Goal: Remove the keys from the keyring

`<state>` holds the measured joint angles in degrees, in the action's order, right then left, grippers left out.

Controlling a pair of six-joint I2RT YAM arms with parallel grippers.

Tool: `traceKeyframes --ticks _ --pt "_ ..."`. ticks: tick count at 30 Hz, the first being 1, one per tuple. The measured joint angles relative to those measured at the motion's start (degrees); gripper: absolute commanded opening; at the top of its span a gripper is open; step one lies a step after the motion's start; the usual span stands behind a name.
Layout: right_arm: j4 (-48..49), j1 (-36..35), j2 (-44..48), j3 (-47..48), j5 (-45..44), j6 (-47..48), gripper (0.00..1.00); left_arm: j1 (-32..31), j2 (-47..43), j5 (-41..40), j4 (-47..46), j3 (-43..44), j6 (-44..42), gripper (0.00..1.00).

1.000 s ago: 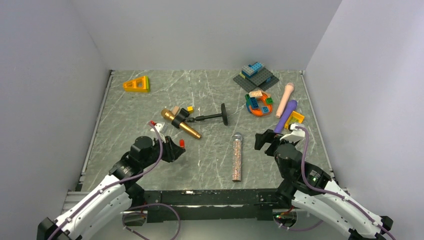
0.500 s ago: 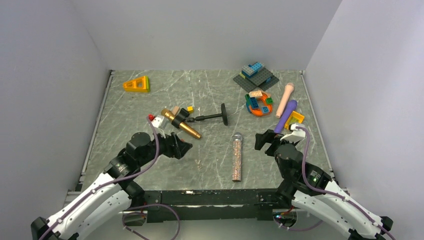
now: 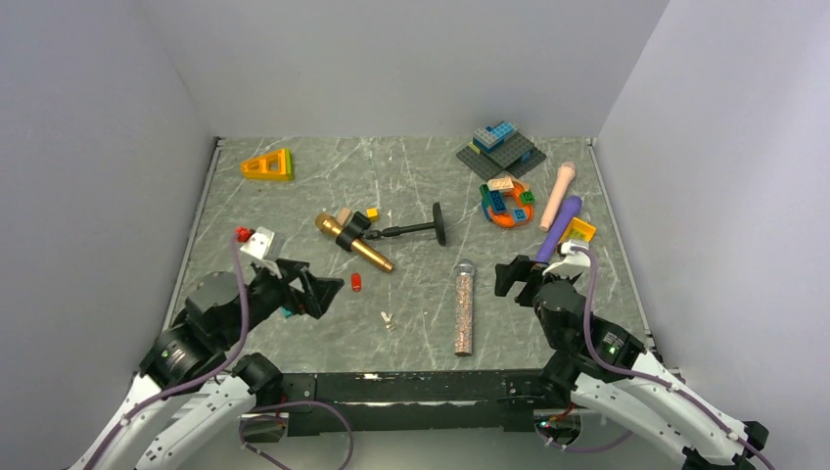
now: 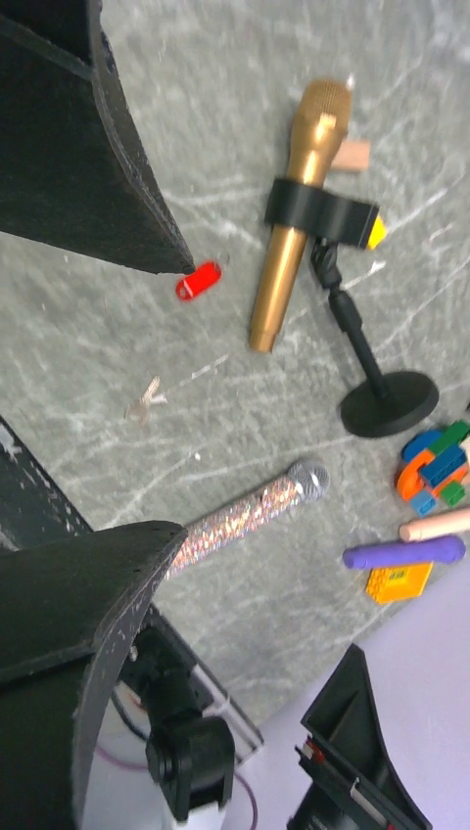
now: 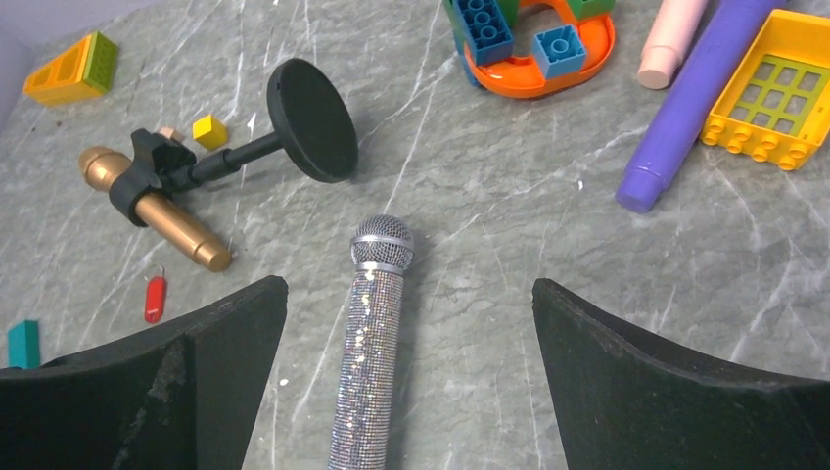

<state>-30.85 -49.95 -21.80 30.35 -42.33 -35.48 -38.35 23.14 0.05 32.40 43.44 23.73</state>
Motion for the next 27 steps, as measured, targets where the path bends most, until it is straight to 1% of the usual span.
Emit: traceKeyframes --ticks 4,9,14,17,23,27 --pt "1.79 -0.02 -1.05 -0.96 2.32 1.55 1.0 0.0 -4.26 -3.78 4.92 1.66 -3.02 0.99" --pt "3.91 0.0 -4.5 -1.16 5.07 2.54 1.0 0.0 -9.57 -10.32 8.26 0.17 -5.2 0.99" --pt "3.54 -0.02 -6.75 -0.35 5.44 2.47 1.0 0.0 -10.69 -12.83 10.45 -1.25 -5.9 0.99" --pt "3.37 -0.02 -4.44 -0.35 5.4 2.43 1.0 0.0 -11.04 -13.55 10.67 -1.88 -6.03 1.0" --pt "6.19 -0.02 5.18 -2.91 4.92 2.82 1.0 0.0 -11.54 -14.53 11.15 -2.01 -6.01 0.99" --pt "7.78 -0.02 7.8 -4.74 5.16 4.24 1.0 0.0 -12.04 -15.04 11.58 -2.08 -6.01 1.0"
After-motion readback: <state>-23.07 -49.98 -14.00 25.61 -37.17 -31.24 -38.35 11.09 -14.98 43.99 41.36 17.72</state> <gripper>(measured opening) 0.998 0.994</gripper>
